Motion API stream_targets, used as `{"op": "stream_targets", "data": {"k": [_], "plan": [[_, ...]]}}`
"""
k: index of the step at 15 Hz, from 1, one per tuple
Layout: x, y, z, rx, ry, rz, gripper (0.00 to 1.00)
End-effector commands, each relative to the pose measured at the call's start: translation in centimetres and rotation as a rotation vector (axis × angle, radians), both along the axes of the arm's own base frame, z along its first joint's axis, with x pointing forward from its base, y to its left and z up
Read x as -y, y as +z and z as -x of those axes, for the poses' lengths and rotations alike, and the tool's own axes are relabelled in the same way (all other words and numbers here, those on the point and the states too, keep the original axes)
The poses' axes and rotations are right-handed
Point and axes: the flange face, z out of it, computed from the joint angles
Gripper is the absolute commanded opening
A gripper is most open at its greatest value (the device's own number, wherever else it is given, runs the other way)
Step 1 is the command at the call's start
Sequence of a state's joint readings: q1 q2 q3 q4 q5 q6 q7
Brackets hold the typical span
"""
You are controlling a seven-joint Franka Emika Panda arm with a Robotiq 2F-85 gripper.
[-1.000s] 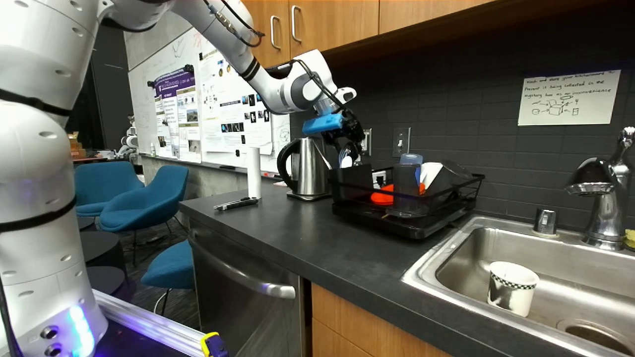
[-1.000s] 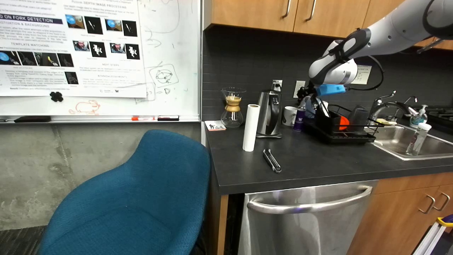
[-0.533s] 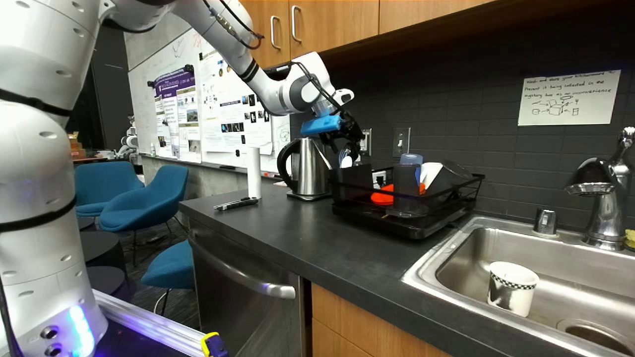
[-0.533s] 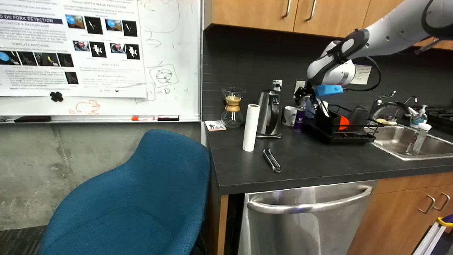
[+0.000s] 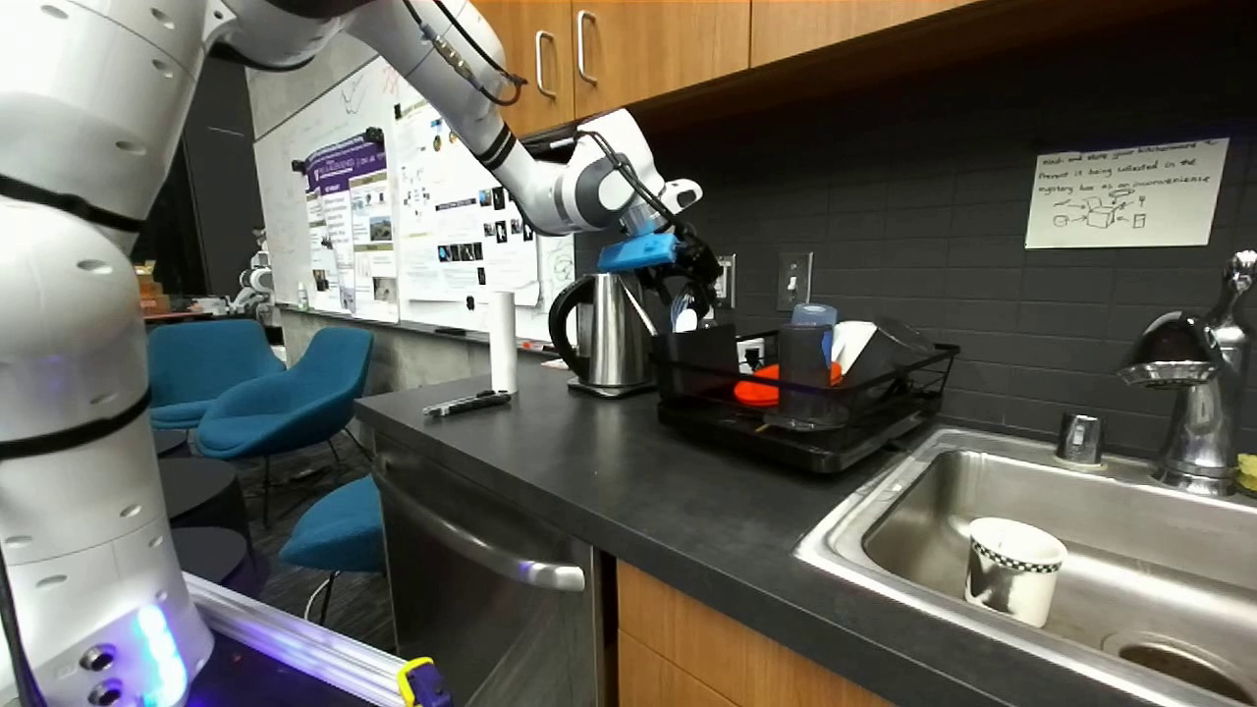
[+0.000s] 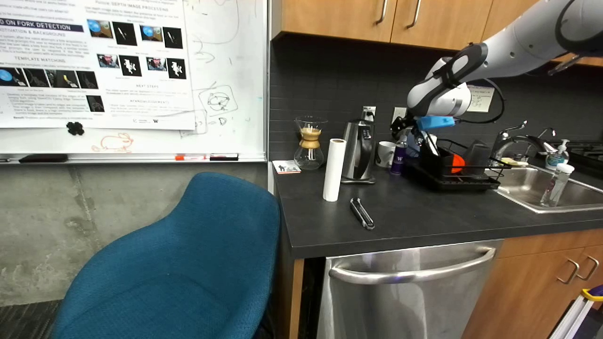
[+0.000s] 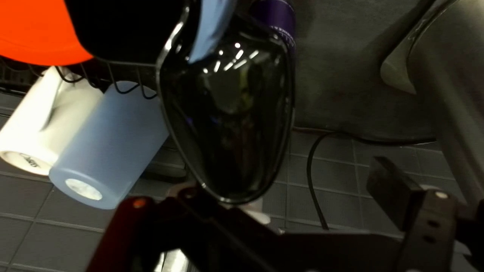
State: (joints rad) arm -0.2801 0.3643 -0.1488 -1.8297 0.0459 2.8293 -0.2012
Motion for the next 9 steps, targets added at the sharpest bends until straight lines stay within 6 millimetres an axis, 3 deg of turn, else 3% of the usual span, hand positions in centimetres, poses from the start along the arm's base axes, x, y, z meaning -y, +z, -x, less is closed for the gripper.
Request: {"op": "stream_targets", "data": {"k": [1, 6, 7, 9], "plan": [[0.3, -0.14, -0.68, 0.02, -0.019, 0.003, 1.0], [0.43, -0.43, -1.02, 0.027, -0.029, 0.004, 1.0], [0.43, -0.45, -1.1, 0.028, -0.031, 0.004, 0.75], [0.44, -0.4, -1.19, 0.03, -0.033, 0.003, 0.68]]}}
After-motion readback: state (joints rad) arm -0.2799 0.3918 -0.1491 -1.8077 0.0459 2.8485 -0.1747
